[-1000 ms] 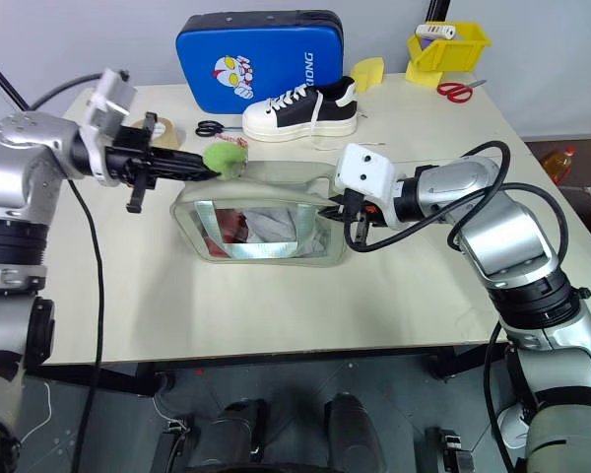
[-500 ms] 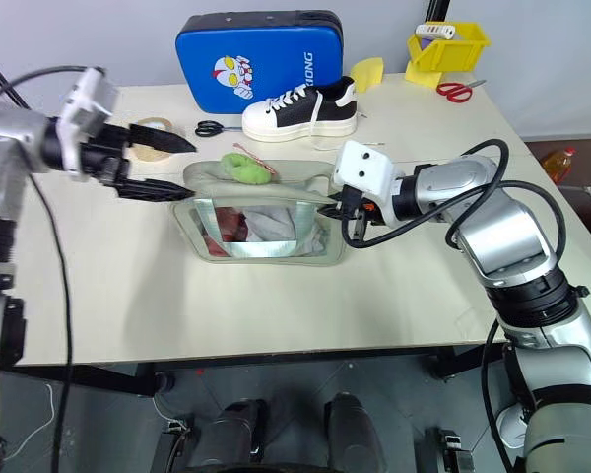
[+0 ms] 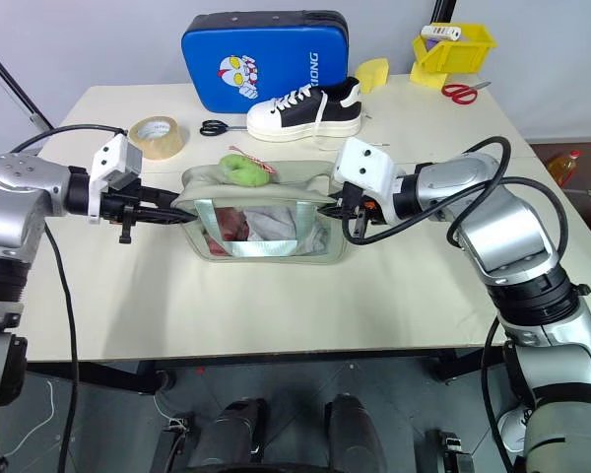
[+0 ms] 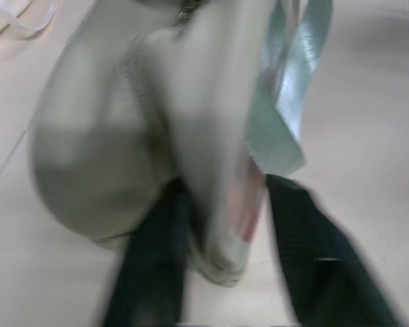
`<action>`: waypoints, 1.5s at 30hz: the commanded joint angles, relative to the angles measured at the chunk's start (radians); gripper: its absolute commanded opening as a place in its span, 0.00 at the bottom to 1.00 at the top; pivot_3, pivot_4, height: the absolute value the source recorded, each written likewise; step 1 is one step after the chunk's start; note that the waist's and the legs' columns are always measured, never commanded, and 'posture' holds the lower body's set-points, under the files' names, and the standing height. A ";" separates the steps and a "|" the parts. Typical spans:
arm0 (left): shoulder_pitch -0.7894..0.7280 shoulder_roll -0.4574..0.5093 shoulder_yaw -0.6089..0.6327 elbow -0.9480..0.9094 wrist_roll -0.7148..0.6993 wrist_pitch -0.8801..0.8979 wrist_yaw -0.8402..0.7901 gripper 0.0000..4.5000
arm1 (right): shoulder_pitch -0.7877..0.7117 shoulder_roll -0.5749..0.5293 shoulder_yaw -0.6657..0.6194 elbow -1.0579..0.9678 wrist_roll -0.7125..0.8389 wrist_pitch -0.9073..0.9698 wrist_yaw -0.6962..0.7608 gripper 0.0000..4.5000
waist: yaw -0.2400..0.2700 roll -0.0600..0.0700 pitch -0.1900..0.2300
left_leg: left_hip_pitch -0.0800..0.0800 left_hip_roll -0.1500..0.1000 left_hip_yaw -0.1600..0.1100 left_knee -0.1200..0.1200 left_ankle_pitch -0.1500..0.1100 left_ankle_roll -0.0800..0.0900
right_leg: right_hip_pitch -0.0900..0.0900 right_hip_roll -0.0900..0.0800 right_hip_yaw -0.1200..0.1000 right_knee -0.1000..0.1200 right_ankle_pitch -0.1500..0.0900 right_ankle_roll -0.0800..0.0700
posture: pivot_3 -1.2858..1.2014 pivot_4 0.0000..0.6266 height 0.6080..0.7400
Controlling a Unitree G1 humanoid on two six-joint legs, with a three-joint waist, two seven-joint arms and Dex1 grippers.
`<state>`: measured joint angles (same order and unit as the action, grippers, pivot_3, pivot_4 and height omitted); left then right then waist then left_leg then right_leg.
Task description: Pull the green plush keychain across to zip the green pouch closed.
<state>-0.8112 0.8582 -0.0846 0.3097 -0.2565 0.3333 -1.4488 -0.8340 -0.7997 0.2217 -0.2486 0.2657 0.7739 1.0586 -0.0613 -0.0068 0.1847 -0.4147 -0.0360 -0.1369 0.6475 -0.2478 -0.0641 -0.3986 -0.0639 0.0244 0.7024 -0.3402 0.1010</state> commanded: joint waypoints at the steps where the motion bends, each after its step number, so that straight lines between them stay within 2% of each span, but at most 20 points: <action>1: -0.003 -0.005 0.008 -0.031 -0.005 -0.005 0.007 0.01 | -0.049 -0.013 -0.057 -0.040 0.035 0.010 0.008 0.00 | 0.000 0.000 0.000 | 0.000 0.000 0.000 0.000 0.000 0.000 | 0.000 0.000 0.000 0.000 0.000 0.000 | 0.52 0.24 1.00; 2: -0.007 -0.006 0.008 -0.030 0.000 -0.005 0.015 0.01 | -0.054 -0.025 -0.066 -0.039 0.048 0.019 0.022 0.00 | 0.000 0.000 0.000 | 0.000 0.000 0.000 0.000 0.000 0.000 | 0.000 0.000 0.000 0.000 0.000 0.000 | 0.52 0.24 1.00; 5: -0.012 -0.009 0.010 -0.031 0.006 -0.013 0.026 0.00 | -0.067 -0.066 -0.119 -0.070 0.145 0.078 0.088 0.23 | 0.003 0.000 0.000 | 0.000 0.000 0.000 0.000 0.000 0.000 | 0.000 0.000 0.000 0.000 0.000 0.000 | 0.52 0.24 1.00; 8: -0.013 -0.012 0.010 -0.030 0.007 -0.011 0.028 0.00 | -0.115 -0.081 -0.191 -0.073 0.241 0.082 0.138 0.56 | 0.006 0.000 0.000 | 0.000 0.000 0.000 0.000 0.000 0.000 | 0.000 0.000 0.000 -0.001 0.000 0.000 | 0.52 0.24 1.00; 12: -0.010 -0.018 0.008 -0.042 0.004 -0.003 0.033 0.00 | -0.239 0.005 -0.169 0.023 0.211 0.065 0.048 1.00 | -0.003 0.000 0.000 | 0.003 0.000 0.001 0.000 0.000 0.000 | 0.003 0.000 0.000 0.000 0.000 0.000 | 0.52 0.24 1.00; 14: -0.008 -0.021 0.008 -0.049 0.002 0.000 0.035 0.00 | -0.275 0.050 -0.128 0.042 0.194 0.073 0.019 1.00 | -0.006 0.000 0.000 | 0.004 0.000 0.000 -0.001 0.000 0.000 | 0.004 0.001 0.000 0.000 0.000 0.000 | 0.52 0.24 1.00; 19: 0.001 -0.024 0.014 -0.073 -0.009 0.028 0.048 0.00 | -0.347 0.240 0.010 0.113 0.131 0.134 -0.108 1.00 | -0.008 0.000 0.000 | 0.004 0.000 0.000 -0.001 0.000 0.000 | 0.003 0.000 0.001 0.000 0.000 0.000 | 0.52 0.24 1.00; 24: 0.012 -0.016 0.024 -0.088 -0.013 0.043 0.056 0.00 | -0.367 0.296 0.095 0.159 0.074 0.155 -0.142 1.00 | 0.000 0.000 0.000 | 0.003 0.000 -0.003 0.000 0.000 0.000 | 0.003 -0.001 0.001 0.000 0.000 0.000 | 0.52 0.24 1.00; 27: 0.020 -0.009 0.027 -0.097 -0.018 0.045 0.059 0.00 | -0.376 0.298 0.117 0.188 0.039 0.156 -0.159 0.83 | -0.005 0.000 0.000 | 0.003 -0.001 -0.003 0.000 0.000 0.000 | 0.003 -0.001 0.001 0.000 0.000 0.000 | 0.52 0.24 1.00; 31: 0.026 -0.004 0.033 -0.110 -0.024 0.051 0.062 0.00 | -0.373 0.285 0.105 0.184 0.041 0.168 -0.149 0.42 | -0.008 0.000 0.000 | 0.003 0.000 -0.003 -0.001 0.000 0.000 | 0.002 0.000 0.001 0.000 0.000 0.000 | 0.52 0.24 1.00; 34: 0.028 -0.003 0.034 -0.114 -0.027 0.050 0.066 0.00 | -0.371 0.272 0.096 0.174 0.050 0.181 -0.141 0.07 | -0.007 0.000 0.000 | 0.003 0.000 -0.003 -0.001 0.000 0.000 | 0.002 0.000 0.001 0.000 0.000 0.000 | 0.52 0.24 1.00; 35: 0.029 -0.003 0.034 -0.114 -0.029 0.050 0.066 0.00 | -0.371 0.268 0.093 0.170 0.053 0.184 -0.138 0.02 | -0.007 0.000 0.000 | 0.003 0.000 -0.003 -0.001 0.000 0.000 | 0.002 0.000 0.001 0.000 0.000 0.000 | 0.52 0.24 1.00; 39: 0.026 -0.004 0.035 -0.111 -0.029 0.051 0.075 0.00 | -0.374 0.233 0.058 0.167 0.062 0.204 -0.136 0.02 | -0.007 0.000 0.000 | 0.003 0.000 -0.003 -0.001 0.000 0.000 | 0.002 0.000 0.001 0.000 0.000 0.000 | 0.52 0.24 1.00; 45: 0.047 0.012 0.059 -0.105 -0.045 0.065 0.090 0.00 | -0.290 0.035 -0.123 0.098 0.115 0.277 -0.122 0.02 | 0.003 0.000 0.000 | 0.003 -0.001 -0.003 -0.001 0.000 0.000 | 0.002 -0.001 0.000 -0.001 0.000 0.000 | 0.52 0.24 1.00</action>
<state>-0.7731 0.8415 -0.0772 0.2191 -0.2867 0.3927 -1.3651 -1.1427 -0.7129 0.1750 -0.1055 0.3713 1.0354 0.9325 -0.0580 -0.0067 0.1847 -0.4118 -0.0366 -0.1393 0.6462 -0.2479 -0.0640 -0.3961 -0.0645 0.0248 0.7011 -0.3399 0.1007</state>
